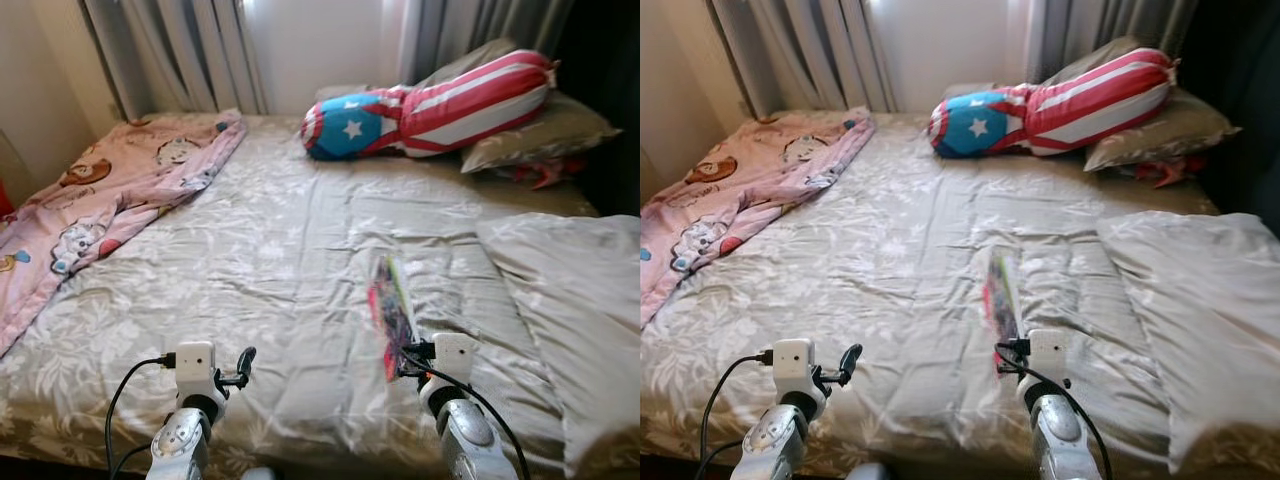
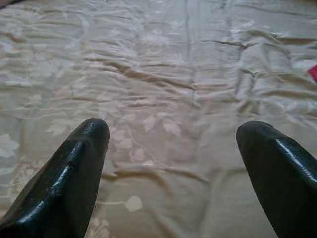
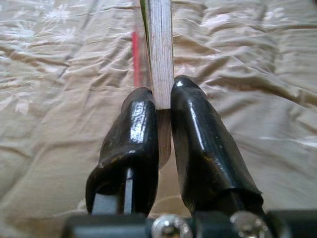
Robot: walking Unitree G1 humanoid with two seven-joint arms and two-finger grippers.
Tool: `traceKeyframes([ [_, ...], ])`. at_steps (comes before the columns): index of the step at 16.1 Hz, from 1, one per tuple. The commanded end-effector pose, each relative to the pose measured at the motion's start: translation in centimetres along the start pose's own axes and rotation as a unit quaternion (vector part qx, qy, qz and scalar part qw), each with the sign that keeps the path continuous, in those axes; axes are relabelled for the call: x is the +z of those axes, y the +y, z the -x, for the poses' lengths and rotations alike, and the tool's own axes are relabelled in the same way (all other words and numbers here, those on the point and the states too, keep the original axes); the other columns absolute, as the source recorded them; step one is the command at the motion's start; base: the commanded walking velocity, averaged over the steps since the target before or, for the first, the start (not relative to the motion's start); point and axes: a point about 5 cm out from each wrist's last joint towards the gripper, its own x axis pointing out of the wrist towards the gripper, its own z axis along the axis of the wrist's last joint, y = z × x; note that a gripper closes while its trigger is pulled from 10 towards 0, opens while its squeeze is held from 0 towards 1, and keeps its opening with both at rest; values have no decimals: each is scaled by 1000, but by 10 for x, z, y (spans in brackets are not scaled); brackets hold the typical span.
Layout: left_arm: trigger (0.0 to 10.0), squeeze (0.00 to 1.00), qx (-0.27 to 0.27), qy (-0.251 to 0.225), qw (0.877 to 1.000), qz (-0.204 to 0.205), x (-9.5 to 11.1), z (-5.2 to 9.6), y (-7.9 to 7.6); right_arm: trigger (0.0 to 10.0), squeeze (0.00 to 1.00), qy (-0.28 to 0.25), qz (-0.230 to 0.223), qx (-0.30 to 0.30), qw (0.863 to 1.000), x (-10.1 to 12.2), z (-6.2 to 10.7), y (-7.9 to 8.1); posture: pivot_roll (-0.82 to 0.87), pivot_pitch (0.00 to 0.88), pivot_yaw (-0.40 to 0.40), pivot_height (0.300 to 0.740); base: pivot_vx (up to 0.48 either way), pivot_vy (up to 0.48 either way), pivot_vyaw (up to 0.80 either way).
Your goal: Clean up the room
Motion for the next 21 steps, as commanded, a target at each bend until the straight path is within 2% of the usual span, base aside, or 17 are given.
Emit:
traceKeyframes([
  [1,10000,0,4,0,1000,-2,1,1,3,10000,0,-27,6,7,1000,14,-5,2,-44,0,38,643,345,0,0],
  [8,10000,0,4,-1,1000,0,1,0,1,10000,0,-18,14,12,1000,11,-4,3,-46,0,37,643,357,0,0],
  [10,10000,0,4,-3,1000,0,2,0,1,10000,0,-8,7,8,1000,7,-4,1,-43,0,37,643,0,0,0],
  [13,10000,0,4,-3,1000,-2,2,1,2,10000,0,9,-27,8,1000,4,-7,-1,-37,0,39,643,0,0,0],
  [17,10000,0,4,-4,1000,-5,2,4,5,10000,0,41,-34,23,998,-1,-11,-3,-19,14,46,643,0,0,0],
  [18,10000,0,3,-3,1000,-8,1,5,7,10000,0,40,-52,33,997,3,-15,-4,-14,21,50,643,0,0,0],
  [21,10000,0,1,0,1000,-16,-1,11,11,10000,0,35,-63,51,996,15,-22,-3,6,41,61,643,0,0,0],
])
